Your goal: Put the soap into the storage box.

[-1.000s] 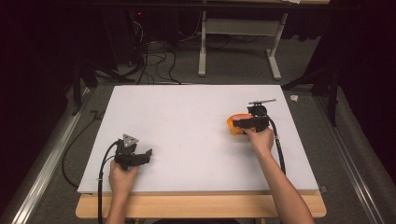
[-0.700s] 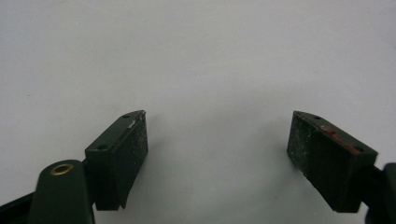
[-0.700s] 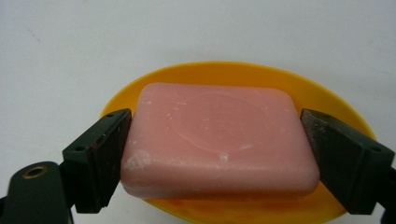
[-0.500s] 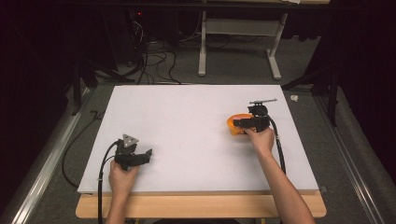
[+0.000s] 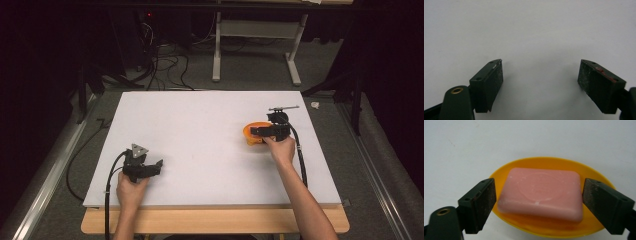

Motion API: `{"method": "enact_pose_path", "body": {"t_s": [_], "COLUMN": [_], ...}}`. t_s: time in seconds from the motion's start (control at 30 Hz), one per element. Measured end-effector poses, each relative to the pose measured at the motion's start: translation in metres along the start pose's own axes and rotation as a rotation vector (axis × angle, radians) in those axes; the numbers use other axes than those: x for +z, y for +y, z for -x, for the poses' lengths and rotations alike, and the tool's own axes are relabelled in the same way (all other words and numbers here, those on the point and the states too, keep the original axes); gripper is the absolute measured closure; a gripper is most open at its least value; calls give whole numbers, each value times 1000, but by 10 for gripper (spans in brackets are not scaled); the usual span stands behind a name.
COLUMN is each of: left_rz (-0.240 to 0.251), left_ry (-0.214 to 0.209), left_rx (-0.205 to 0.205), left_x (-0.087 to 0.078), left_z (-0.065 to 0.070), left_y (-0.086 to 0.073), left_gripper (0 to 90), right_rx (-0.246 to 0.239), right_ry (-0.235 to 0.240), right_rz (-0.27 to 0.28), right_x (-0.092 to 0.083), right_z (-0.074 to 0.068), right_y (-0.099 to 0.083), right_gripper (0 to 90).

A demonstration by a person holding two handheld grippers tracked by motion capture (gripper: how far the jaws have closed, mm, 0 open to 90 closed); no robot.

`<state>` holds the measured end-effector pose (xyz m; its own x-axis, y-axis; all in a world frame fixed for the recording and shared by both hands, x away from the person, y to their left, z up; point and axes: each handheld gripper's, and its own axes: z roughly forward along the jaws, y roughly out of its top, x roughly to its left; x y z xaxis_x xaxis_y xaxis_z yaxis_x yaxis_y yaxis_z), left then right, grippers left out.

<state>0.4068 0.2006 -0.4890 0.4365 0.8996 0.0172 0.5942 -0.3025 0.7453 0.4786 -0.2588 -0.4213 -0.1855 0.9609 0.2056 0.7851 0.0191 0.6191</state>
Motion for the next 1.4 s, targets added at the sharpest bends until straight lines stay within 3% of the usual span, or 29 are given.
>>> {"method": "enact_pose_path", "body": {"t_s": [0.2,0.5,0.53,1.07,1.4], "left_rz": [0,0,0,0,0], "left_ry": [1,0,0,0,0], "left_rx": [1,-1,0,0,0], "left_x": [0,0,0,0,0], "left_z": [0,0,0,0,0], "left_y": [0,0,0,0,0], "left_gripper": [208,208,208,208,209], "right_rx": [-8,-43,-55,-112,-119], "right_ry": [8,30,36,62,84], "right_rz": [14,80,102,157,181], "right_x": [-6,-26,-30,-55,-67], "right_z": [0,-5,-4,-3,-2], "right_y": [0,-1,-4,-27,-45], "right_gripper": [138,151,160,190,201]}}
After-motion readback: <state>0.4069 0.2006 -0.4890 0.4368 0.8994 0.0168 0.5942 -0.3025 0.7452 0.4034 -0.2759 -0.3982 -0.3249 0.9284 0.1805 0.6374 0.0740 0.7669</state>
